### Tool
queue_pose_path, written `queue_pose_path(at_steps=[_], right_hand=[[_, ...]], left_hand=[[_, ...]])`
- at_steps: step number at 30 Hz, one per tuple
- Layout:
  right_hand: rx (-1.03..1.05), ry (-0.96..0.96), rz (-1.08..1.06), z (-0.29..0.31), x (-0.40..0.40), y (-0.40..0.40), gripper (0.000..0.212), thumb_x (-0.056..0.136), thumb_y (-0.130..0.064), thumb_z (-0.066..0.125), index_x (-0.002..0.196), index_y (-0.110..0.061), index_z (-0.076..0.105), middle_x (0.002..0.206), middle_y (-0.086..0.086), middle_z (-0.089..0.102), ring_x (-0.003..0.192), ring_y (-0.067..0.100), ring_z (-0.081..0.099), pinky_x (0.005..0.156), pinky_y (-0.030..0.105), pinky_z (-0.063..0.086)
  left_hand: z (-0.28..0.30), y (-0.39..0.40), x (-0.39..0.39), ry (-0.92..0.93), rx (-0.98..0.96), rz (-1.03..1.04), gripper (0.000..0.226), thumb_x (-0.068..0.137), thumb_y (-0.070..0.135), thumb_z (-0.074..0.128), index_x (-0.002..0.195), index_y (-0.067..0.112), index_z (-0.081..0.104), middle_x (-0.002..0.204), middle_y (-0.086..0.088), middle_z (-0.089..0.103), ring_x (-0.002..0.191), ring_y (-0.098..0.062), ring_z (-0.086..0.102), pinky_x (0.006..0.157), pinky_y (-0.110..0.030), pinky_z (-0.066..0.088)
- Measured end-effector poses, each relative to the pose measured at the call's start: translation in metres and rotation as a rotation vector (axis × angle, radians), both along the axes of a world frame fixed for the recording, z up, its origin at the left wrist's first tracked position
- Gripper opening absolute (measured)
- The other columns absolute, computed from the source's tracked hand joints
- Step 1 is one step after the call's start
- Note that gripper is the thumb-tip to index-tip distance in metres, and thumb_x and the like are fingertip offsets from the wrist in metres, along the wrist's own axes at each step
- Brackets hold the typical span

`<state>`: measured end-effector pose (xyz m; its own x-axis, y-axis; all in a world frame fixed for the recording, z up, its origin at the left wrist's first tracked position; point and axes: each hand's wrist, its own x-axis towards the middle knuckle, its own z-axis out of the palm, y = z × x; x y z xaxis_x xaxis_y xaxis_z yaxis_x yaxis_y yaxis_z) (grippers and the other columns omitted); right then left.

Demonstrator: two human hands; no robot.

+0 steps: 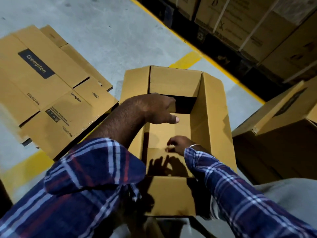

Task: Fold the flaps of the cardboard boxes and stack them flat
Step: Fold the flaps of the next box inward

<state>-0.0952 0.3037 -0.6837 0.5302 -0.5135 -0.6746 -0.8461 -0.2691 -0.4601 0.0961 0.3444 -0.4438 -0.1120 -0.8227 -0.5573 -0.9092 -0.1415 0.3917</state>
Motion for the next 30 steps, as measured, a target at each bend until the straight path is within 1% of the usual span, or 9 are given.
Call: queue_pose_path(at_steps=[4,7,11,14,17,20,22,26,30], right_hand=[[0.159,-0.432,-0.829,-0.016,0.032,-0.052,0.002,0.092,-0.017,0.072,0.092,-0.017,0.074,0.095,0.002,0.07,0.097,0.022,0.064,0.082,0.031,0.052],[0.302,-0.551,-1.145,-0.034,0.055,-0.094,0.018,0.094,-0.012,0.067,0.111,-0.007,0.07,0.094,0.006,0.068,0.09,0.018,0.063,0.062,0.02,0.051],[0.427,-0.59,-1.441,-0.065,0.073,-0.139,0.024,0.093,-0.01,0.063,0.115,-0.005,0.069,0.107,0.009,0.071,0.103,0.021,0.066,0.085,0.038,0.055],[0.416,-0.613,-1.474,-0.075,0.082,-0.161,0.028,0.093,-0.001,0.061,0.119,0.002,0.069,0.095,0.006,0.07,0.091,0.018,0.066,0.072,0.032,0.058],[0.485,-0.701,-1.505,-0.073,0.088,-0.174,0.027,0.095,0.001,0.055,0.119,-0.001,0.068,0.083,0.001,0.06,0.078,0.013,0.058,0.096,0.043,0.053],[0.525,-0.842,-1.599,-0.063,0.09,-0.181,0.017,0.097,0.001,0.051,0.104,-0.003,0.065,0.092,0.006,0.064,0.09,0.018,0.062,0.098,0.044,0.05],[0.501,-0.924,-1.659,-0.056,0.09,-0.184,0.018,0.096,0.0,0.051,0.108,0.001,0.063,0.101,0.012,0.067,0.095,0.022,0.066,0.088,0.041,0.055],[0.266,-1.174,-1.702,-0.026,0.093,-0.185,0.038,0.095,0.002,0.055,0.132,-0.003,0.049,0.091,0.01,0.063,0.094,0.028,0.067,0.066,0.028,0.05],[-0.102,-1.361,-1.334,0.021,0.108,-0.204,0.051,0.084,-0.006,0.064,0.132,-0.01,0.048,0.109,0.01,0.065,0.1,0.021,0.062,0.082,0.03,0.048]], left_hand=[[-0.01,-0.015,0.005,-0.012,0.038,0.007,0.08,0.102,0.054,0.052,0.164,0.019,0.017,0.158,-0.008,0.045,0.146,-0.026,0.039,0.111,-0.035,0.036],[-0.018,-0.022,-0.001,-0.028,0.037,-0.006,0.071,0.101,0.054,0.054,0.16,0.021,0.03,0.152,-0.007,0.05,0.138,-0.025,0.047,0.105,-0.036,0.043],[-0.029,-0.026,-0.007,-0.058,0.011,-0.047,0.064,0.102,0.056,0.05,0.157,0.027,0.034,0.141,-0.002,0.058,0.127,-0.021,0.054,0.091,-0.035,0.045],[-0.037,-0.024,-0.012,-0.094,-0.006,-0.078,0.062,0.103,0.058,0.046,0.156,0.03,0.031,0.138,-0.003,0.058,0.125,-0.022,0.056,0.083,-0.035,0.045],[-0.044,-0.024,-0.021,-0.085,0.056,-0.145,0.061,0.104,0.057,0.043,0.157,0.033,0.026,0.143,-0.001,0.055,0.128,-0.022,0.055,0.08,-0.034,0.041],[-0.047,-0.026,-0.019,-0.09,0.083,-0.158,0.062,0.104,0.058,0.043,0.157,0.031,0.026,0.144,-0.001,0.056,0.13,-0.021,0.055,0.085,-0.036,0.045],[-0.045,-0.025,-0.016,-0.107,0.056,-0.158,0.064,0.103,0.06,0.041,0.158,0.031,0.024,0.146,-0.002,0.054,0.13,-0.021,0.055,0.094,-0.039,0.05],[-0.039,-0.02,-0.018,-0.131,-0.011,-0.159,0.062,0.102,0.062,0.039,0.156,0.034,0.025,0.148,-0.002,0.052,0.129,-0.022,0.055,0.097,-0.043,0.053],[-0.038,-0.017,-0.014,-0.125,-0.07,-0.127,0.049,0.105,0.055,0.038,0.15,0.036,0.034,0.137,0.001,0.059,0.121,-0.022,0.06,0.09,-0.041,0.055]])
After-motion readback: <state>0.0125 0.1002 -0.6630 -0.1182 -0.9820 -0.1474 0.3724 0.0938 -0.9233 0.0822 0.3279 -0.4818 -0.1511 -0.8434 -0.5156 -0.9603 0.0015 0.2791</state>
